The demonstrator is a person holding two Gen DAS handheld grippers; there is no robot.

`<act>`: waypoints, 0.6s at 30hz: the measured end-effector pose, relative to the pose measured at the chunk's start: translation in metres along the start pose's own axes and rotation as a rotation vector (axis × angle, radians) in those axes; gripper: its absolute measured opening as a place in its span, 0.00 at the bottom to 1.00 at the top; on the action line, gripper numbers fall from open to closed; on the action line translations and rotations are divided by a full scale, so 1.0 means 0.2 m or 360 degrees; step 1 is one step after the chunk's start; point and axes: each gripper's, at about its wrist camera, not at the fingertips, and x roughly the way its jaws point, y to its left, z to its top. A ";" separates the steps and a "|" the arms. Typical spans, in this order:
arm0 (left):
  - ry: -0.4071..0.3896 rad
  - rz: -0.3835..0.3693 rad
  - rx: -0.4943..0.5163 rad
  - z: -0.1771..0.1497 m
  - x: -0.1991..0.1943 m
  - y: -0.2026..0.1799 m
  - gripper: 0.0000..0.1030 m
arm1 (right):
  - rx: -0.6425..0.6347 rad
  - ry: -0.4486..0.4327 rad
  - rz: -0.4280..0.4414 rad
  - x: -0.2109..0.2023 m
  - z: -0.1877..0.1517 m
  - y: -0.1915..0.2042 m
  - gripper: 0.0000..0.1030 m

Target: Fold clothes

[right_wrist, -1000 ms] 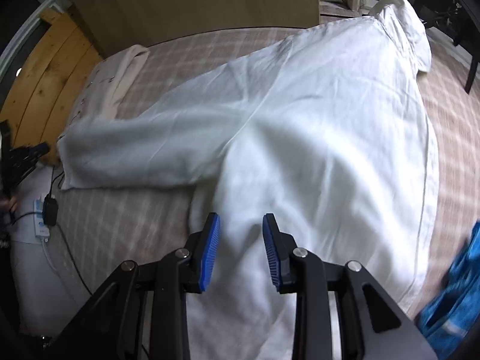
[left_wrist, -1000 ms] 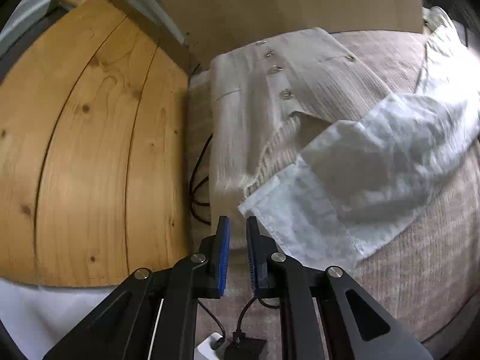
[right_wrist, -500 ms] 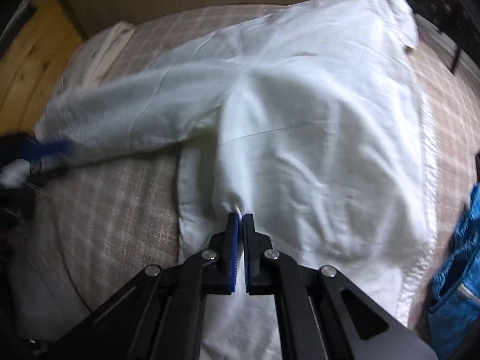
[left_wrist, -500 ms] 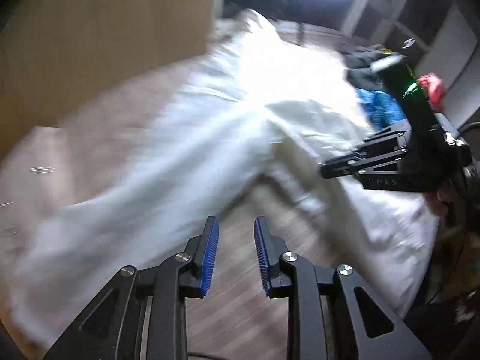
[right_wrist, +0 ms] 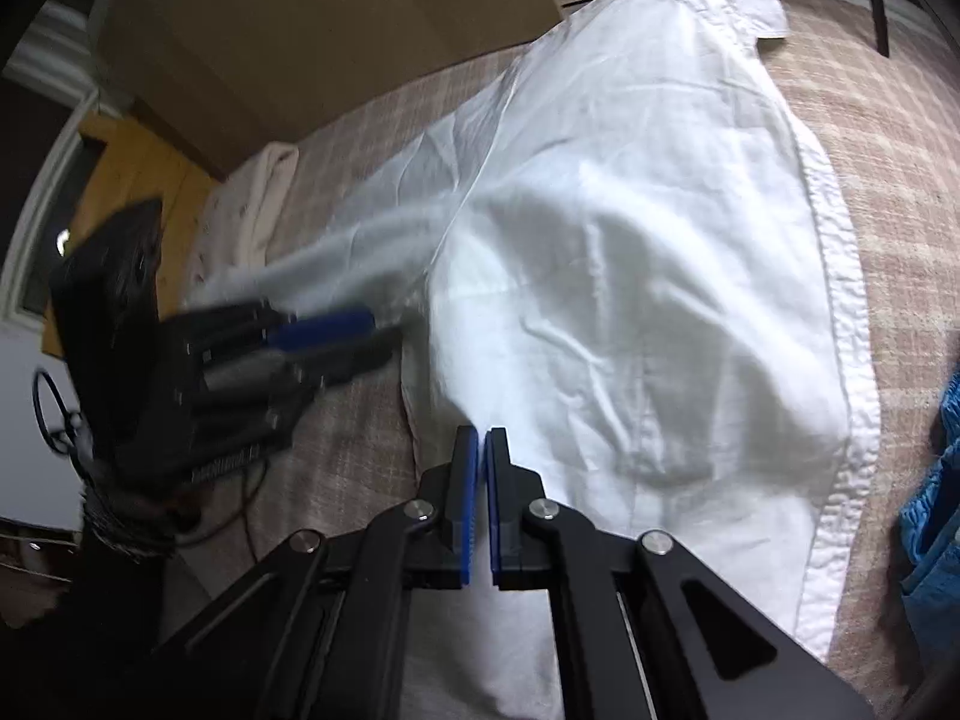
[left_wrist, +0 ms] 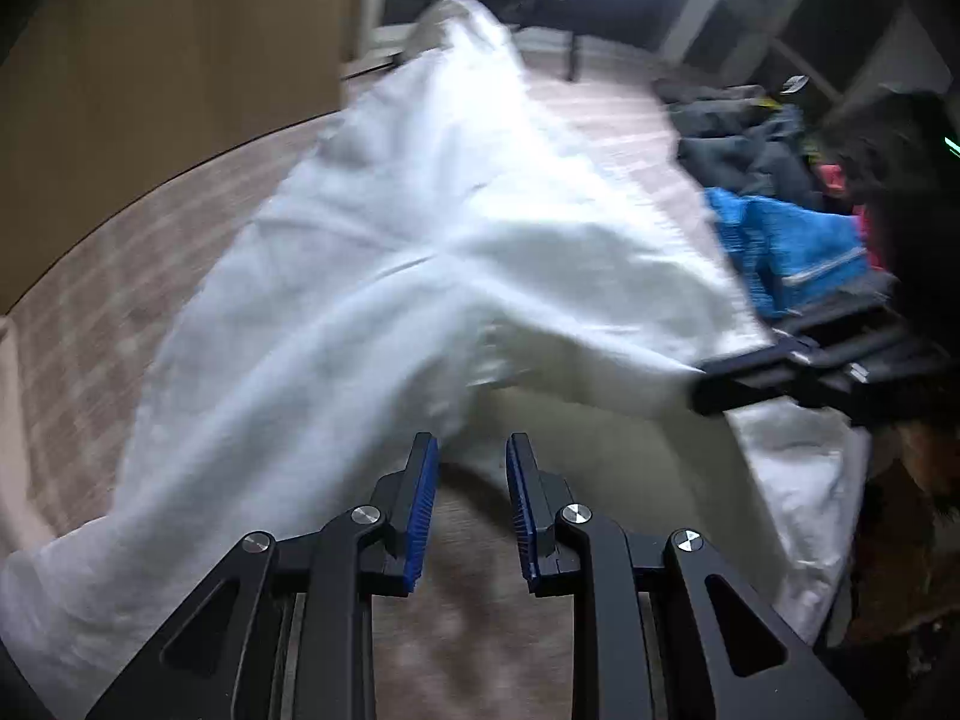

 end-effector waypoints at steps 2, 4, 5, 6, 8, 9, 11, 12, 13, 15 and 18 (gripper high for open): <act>-0.0002 -0.0042 -0.0005 0.03 0.04 -0.03 0.23 | 0.0039 -0.0003 0.0066 -0.02 0.01 -0.04 0.03; 0.0005 -0.0036 -0.0022 0.06 0.09 -0.03 0.23 | 0.0078 -0.0006 0.0133 -0.04 0.01 -0.07 0.03; 0.0009 -0.0033 -0.0030 0.07 0.12 -0.03 0.23 | 0.0098 -0.0007 0.0166 -0.06 0.01 -0.09 0.03; 0.0010 -0.0033 -0.0040 0.09 0.14 -0.03 0.23 | 0.0110 -0.0008 0.0190 -0.07 0.01 -0.10 0.03; 0.0010 -0.0021 -0.0057 0.08 0.17 -0.04 0.23 | 0.0110 -0.0009 0.0201 -0.09 0.00 -0.11 0.03; 0.0019 -0.0010 -0.0057 0.06 0.18 -0.04 0.23 | 0.0109 -0.0010 0.0206 -0.10 0.00 -0.12 0.03; 0.0039 0.0008 -0.0026 0.02 0.17 -0.06 0.24 | 0.0109 -0.0011 0.0217 -0.12 -0.02 -0.13 0.03; 0.0031 0.0060 -0.0021 0.00 0.14 -0.06 0.23 | 0.0105 -0.0012 0.0222 -0.13 -0.02 -0.13 0.03; 0.0019 0.0114 -0.0021 -0.03 0.12 -0.06 0.23 | 0.0094 -0.0013 0.0225 -0.13 -0.02 -0.12 0.03; -0.0026 0.0271 -0.0041 -0.07 0.05 -0.04 0.24 | 0.0061 -0.0007 0.0200 -0.14 -0.01 -0.11 0.03; -0.0071 0.0516 -0.0093 -0.14 -0.07 0.06 0.25 | -0.0041 0.0045 0.0063 -0.09 0.01 -0.08 0.03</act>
